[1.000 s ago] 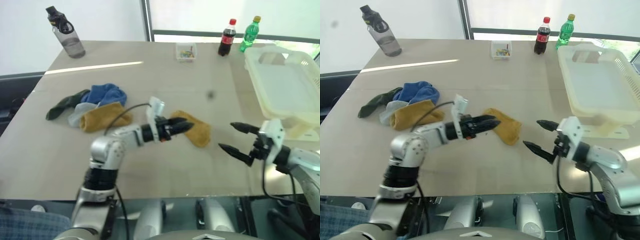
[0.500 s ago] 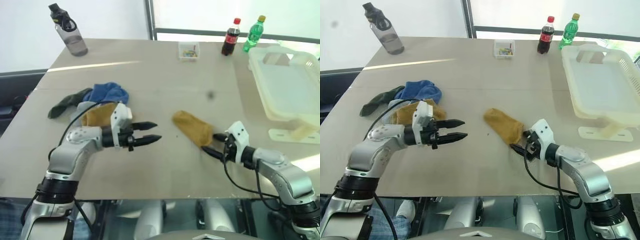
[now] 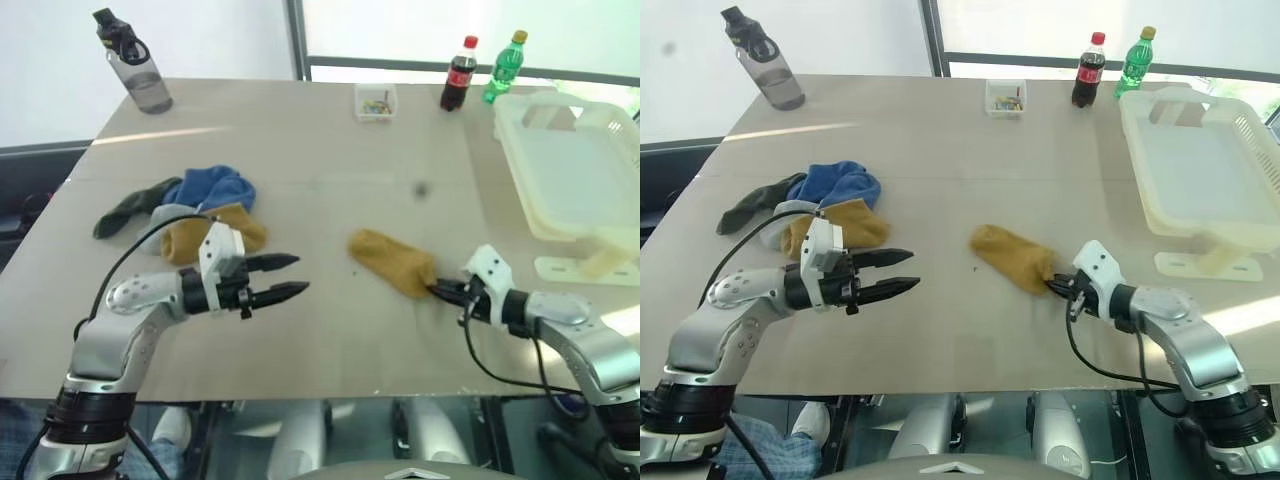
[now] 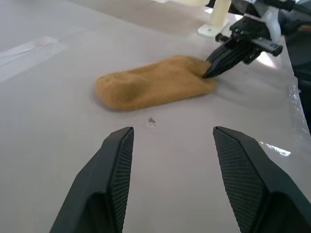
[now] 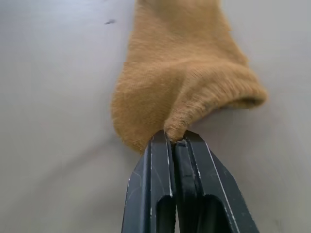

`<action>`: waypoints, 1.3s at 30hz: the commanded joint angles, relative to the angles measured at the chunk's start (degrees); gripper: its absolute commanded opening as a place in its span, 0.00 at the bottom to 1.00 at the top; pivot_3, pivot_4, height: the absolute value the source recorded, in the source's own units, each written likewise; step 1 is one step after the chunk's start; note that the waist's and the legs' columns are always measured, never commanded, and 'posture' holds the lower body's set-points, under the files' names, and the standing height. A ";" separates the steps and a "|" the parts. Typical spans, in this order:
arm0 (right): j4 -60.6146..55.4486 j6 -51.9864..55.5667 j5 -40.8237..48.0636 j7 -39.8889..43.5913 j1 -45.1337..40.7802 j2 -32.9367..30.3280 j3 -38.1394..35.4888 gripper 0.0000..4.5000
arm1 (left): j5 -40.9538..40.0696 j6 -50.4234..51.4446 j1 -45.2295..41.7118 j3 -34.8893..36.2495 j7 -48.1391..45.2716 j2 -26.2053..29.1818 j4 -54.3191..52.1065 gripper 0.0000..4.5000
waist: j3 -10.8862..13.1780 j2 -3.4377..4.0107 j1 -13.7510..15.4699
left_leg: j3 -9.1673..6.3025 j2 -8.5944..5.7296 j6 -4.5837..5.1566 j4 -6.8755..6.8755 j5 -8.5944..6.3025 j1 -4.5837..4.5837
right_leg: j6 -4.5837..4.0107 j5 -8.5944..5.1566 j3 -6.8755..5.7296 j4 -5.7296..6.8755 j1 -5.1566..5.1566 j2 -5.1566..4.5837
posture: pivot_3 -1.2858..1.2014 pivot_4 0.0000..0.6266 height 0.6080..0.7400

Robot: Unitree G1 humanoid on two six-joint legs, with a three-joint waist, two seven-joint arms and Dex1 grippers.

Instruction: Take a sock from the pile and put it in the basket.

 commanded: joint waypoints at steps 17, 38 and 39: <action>21.29 -30.70 -16.67 10.00 -12.62 -3.86 4.71 0.02 | -1.87 1.27 4.72 3.44 3.95 0.96 -6.81 0.61 | 0.01 -0.01 -0.02 | 0.10 0.00 0.00 0.01 0.00 0.05 | -0.09 0.06 0.07 0.01 0.01 0.01 | 0.52 0.24 1.00; 16.37 -29.53 -10.31 10.85 -11.03 -4.68 -1.99 0.70 | 2.47 -1.54 1.27 2.49 8.73 -1.42 -1.69 0.61 | 0.03 0.02 -0.45 | 0.09 -0.01 -0.01 0.01 0.00 0.14 | -0.10 0.09 0.11 0.05 0.10 0.00 | 0.52 0.24 1.00; 12.47 -25.31 -5.94 11.29 -9.67 -5.07 -3.88 0.70 | 3.27 -2.02 0.49 2.56 10.15 -2.16 -0.79 0.61 | 0.04 0.02 -0.18 | 0.07 -0.02 -0.01 0.01 0.00 0.09 | -0.07 0.10 0.09 0.04 0.09 0.00 | 0.52 0.24 1.00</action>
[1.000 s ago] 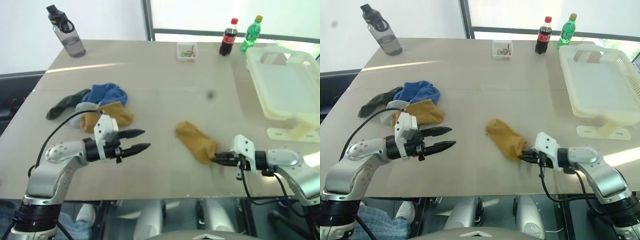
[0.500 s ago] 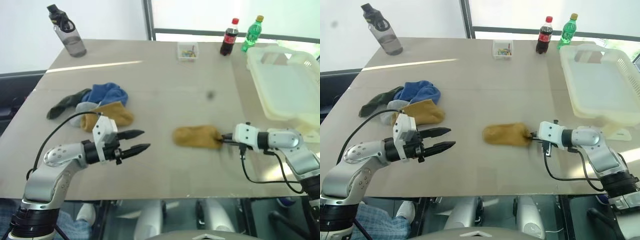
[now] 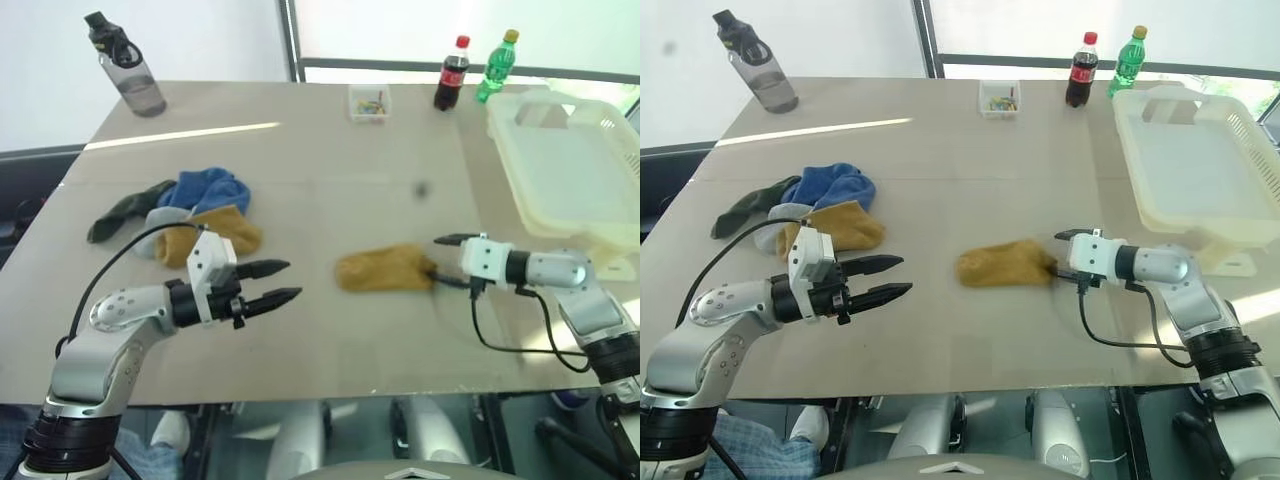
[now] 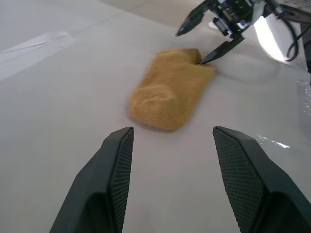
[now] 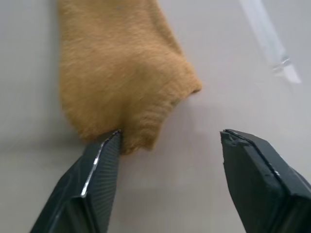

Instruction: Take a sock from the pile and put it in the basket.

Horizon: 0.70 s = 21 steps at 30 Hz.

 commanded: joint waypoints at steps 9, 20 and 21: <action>-31.85 32.59 34.35 -2.50 5.52 -1.01 -15.01 0.70 | 12.72 -7.15 -8.16 -2.47 15.85 -7.16 12.12 0.61 | 0.00 -0.01 0.03 | -0.03 0.02 0.00 0.01 0.00 0.09 | 0.08 0.06 0.00 0.03 0.05 0.03 | 0.52 0.24 1.00; -32.51 33.37 32.95 -4.79 6.63 -1.17 -15.18 0.70 | 22.33 -17.03 -13.74 -3.74 24.39 -9.90 25.83 0.61 | 0.01 -0.04 0.56 | -0.02 -0.01 0.00 0.01 0.00 -0.01 | 0.13 0.10 -0.01 -0.03 0.00 0.01 | 0.52 0.24 1.00; -32.50 33.32 32.77 -4.89 6.68 -1.02 -15.09 0.70 | 22.72 -17.83 -14.13 -3.60 24.75 -9.82 26.63 0.61 | 0.01 -0.04 0.56 | -0.02 -0.01 0.00 0.01 0.00 0.00 | 0.17 0.12 -0.01 -0.02 0.01 0.01 | 0.52 0.24 1.00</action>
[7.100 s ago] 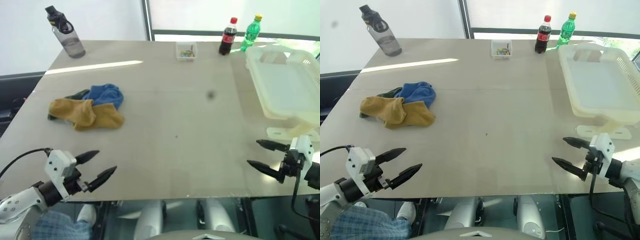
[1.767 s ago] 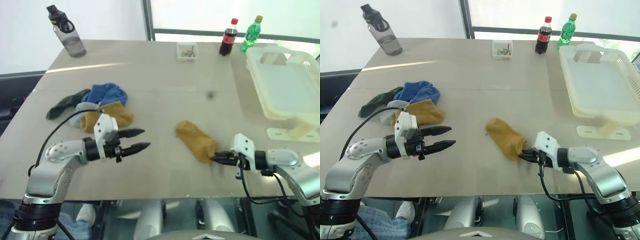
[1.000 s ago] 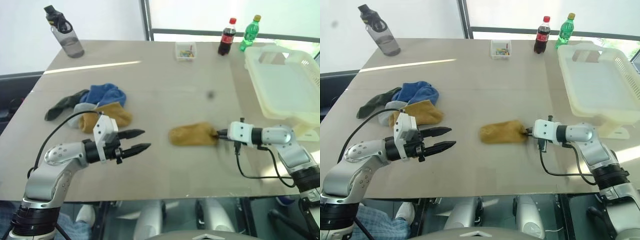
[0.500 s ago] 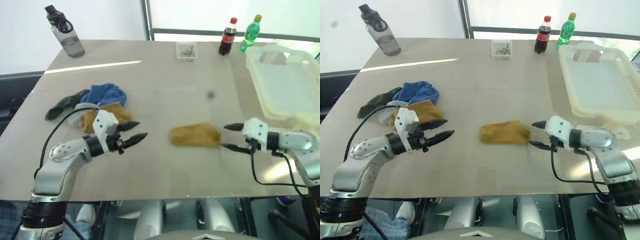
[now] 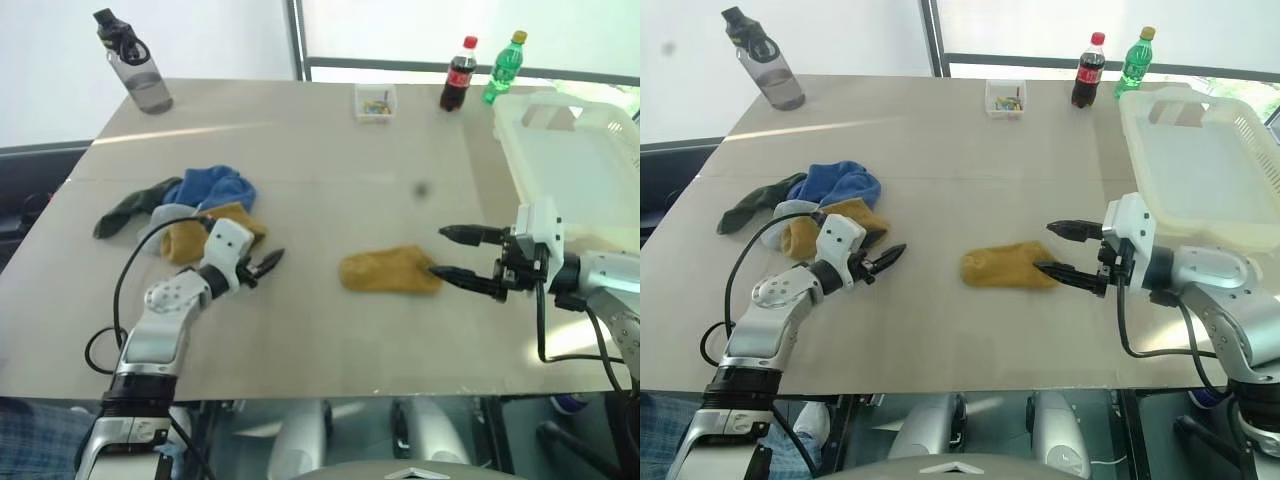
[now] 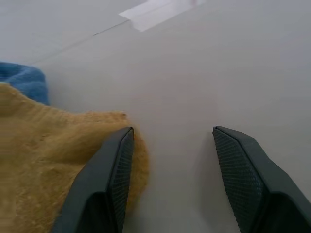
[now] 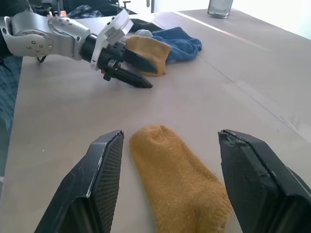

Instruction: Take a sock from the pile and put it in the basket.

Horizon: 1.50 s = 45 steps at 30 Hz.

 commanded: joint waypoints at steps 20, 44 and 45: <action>-0.79 -1.33 -1.54 -0.82 0.54 1.06 -1.77 0.71 | 2.76 0.25 0.67 1.19 2.99 0.14 4.40 0.01 | -0.03 0.04 -0.16 | 0.03 0.01 0.00 -0.01 0.00 0.08 | 0.06 0.03 0.03 0.03 0.03 0.00 | 0.52 0.24 1.00; -0.24 -1.87 -3.11 -1.64 -0.06 2.88 -0.93 0.71 | 6.42 0.27 -18.43 -12.01 4.22 -19.76 14.03 0.01 | -0.02 0.00 0.03 | 0.00 -0.07 0.00 0.08 0.00 -0.05 | 0.13 0.08 0.01 -0.02 0.05 -0.01 | 0.52 0.24 1.00; -0.37 -1.88 -3.15 -1.73 0.16 2.87 -1.15 0.71 | 6.65 -0.14 -19.34 -12.51 4.30 -20.70 15.09 0.01 | -0.02 0.00 0.02 | -0.01 -0.07 0.00 0.07 0.00 -0.05 | 0.13 0.08 0.00 -0.03 0.05 0.00 | 0.52 0.24 1.00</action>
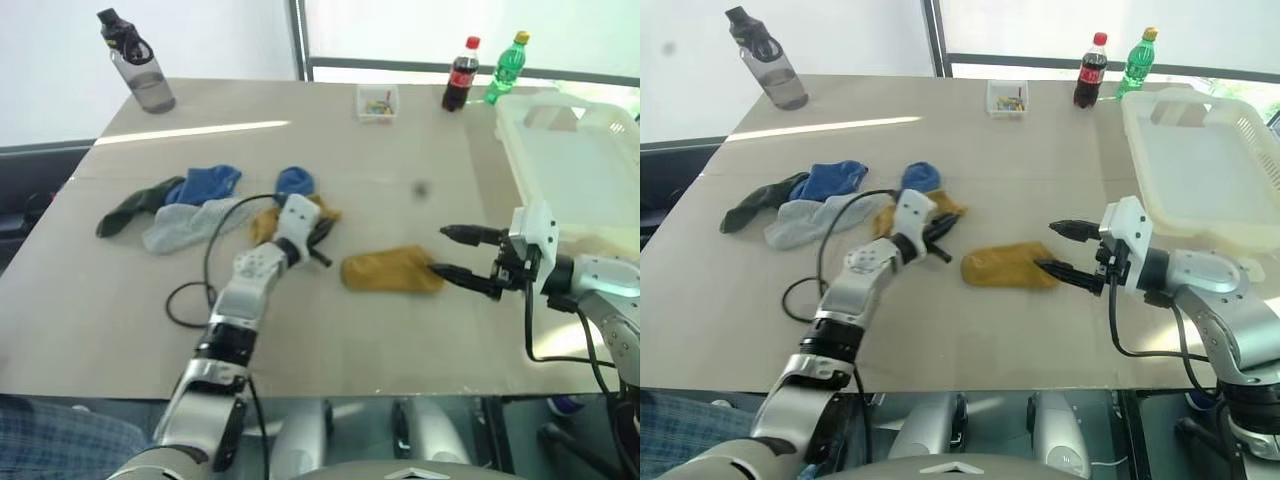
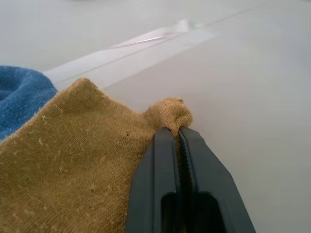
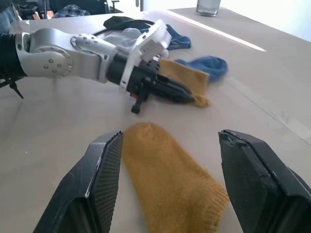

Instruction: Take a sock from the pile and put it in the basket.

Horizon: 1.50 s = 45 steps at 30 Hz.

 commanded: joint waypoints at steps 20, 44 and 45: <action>-2.28 -2.08 -0.26 -1.59 2.89 0.48 -2.37 0.71 | 2.70 -1.02 -3.09 8.52 15.05 4.72 13.11 0.01 | -0.04 -0.01 -1.42 | 0.00 0.03 0.00 -0.02 0.00 0.13 | 0.02 0.00 0.04 0.05 0.03 0.02 | 0.52 0.24 1.00; -1.71 -2.14 -0.38 -1.31 2.05 0.75 -1.54 0.71 | -4.63 5.07 -0.48 4.80 7.07 -0.28 -6.31 0.01 | 0.00 -0.06 -0.75 | 0.01 0.01 0.00 -0.02 0.00 0.05 | 0.03 0.02 0.05 0.00 0.01 0.03 | 0.52 0.24 1.00; -1.74 -2.15 -0.39 -1.36 2.07 0.78 -1.57 0.71 | -3.95 4.23 -1.23 3.98 6.85 -0.64 -4.71 0.01 | 0.00 -0.06 -0.71 | 0.01 0.01 0.00 -0.01 0.00 0.04 | 0.03 0.02 0.05 0.00 0.01 0.03 | 0.52 0.24 1.00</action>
